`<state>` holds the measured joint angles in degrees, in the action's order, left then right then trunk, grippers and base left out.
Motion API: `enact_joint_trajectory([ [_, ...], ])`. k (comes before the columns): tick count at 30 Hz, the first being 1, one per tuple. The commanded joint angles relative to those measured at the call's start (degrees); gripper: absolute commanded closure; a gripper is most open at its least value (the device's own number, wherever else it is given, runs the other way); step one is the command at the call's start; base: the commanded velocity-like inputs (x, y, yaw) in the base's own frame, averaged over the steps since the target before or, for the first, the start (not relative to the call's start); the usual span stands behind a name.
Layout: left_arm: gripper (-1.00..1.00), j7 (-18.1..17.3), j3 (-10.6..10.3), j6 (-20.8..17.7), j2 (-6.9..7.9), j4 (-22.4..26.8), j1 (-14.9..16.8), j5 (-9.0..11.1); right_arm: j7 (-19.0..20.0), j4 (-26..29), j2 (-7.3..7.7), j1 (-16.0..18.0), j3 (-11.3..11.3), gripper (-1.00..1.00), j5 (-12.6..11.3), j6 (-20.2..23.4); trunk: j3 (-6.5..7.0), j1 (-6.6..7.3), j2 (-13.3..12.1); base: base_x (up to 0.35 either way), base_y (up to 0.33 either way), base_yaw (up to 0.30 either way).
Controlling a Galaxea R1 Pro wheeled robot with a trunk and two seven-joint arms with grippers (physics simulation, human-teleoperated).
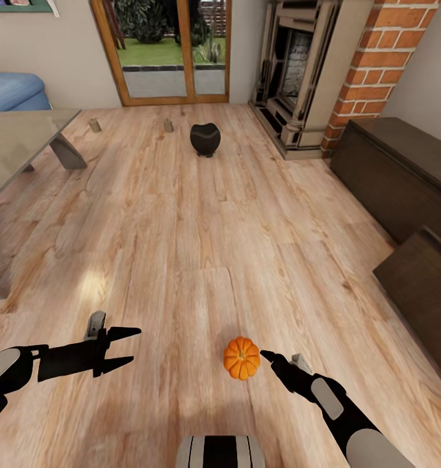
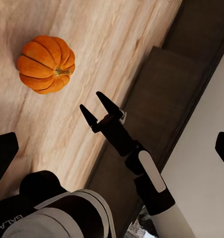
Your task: Place each of the two pumpkins and all three candles from the living room inside a cabinet in the living room (use any cabinet), then make sure every cabinet is closed, and position the cauldron so it is next to a table in the living room.
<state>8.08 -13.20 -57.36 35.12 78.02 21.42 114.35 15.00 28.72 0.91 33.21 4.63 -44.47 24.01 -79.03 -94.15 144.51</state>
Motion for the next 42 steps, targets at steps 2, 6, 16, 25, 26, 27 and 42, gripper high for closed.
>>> enact_joint_trajectory([
  [2, -1.0, 0.53, -0.07, -0.04, 0.04, -0.03, 0.03, 0.62, 0.12, 0.02, -0.03, 0.01, 0.29, -1.0, -0.17, 0.43, -0.04, 0.0, 0.02, 0.058, 0.0, 0.0],
  [6, -1.0, 0.53, -0.07, -0.04, 0.03, -0.04, 0.02, 0.62, 0.12, 0.02, -0.03, 0.01, 0.29, -1.0, -0.17, 0.43, -0.04, 0.0, 0.02, 0.017, 0.046, 0.0],
  [16, -1.0, 0.53, -0.07, -0.03, 0.01, -0.03, 0.02, 0.61, 0.12, 0.02, -0.03, 0.01, 0.29, -1.0, -0.17, 0.38, -0.04, 0.0, 0.02, 0.008, 0.075, 0.0],
  [25, -1.0, 0.53, -0.07, -0.03, 0.03, -0.06, 0.02, 0.56, 0.12, 0.02, -0.03, 0.01, 0.29, -1.0, -0.17, 0.4, -0.04, 0.0, 0.02, 0.047, 0.038, 0.0],
  [26, -1.0, 0.53, -0.07, -0.03, 0.04, -0.06, 0.02, 0.55, 0.12, 0.02, -0.03, 0.01, 0.29, -1.0, -0.17, 0.41, -0.04, 0.0, 0.02, 0.065, 0.028, 0.0],
  [27, -1.0, 0.53, -0.07, -0.04, 0.04, -0.02, 0.02, 0.55, 0.12, 0.02, -0.03, 0.01, 0.29, -1.0, -0.17, 0.39, -0.04, 0.0, 0.02, 0.093, 0.045, 0.0],
  [42, -1.0, 0.53, -0.07, -0.01, 0.03, 0.02, 0.02, 0.58, 0.12, 0.02, -0.03, 0.01, 0.29, -1.0, -0.14, 0.36, -0.92, -0.1, 0.07, 0.01, 0.005, 0.0],
])
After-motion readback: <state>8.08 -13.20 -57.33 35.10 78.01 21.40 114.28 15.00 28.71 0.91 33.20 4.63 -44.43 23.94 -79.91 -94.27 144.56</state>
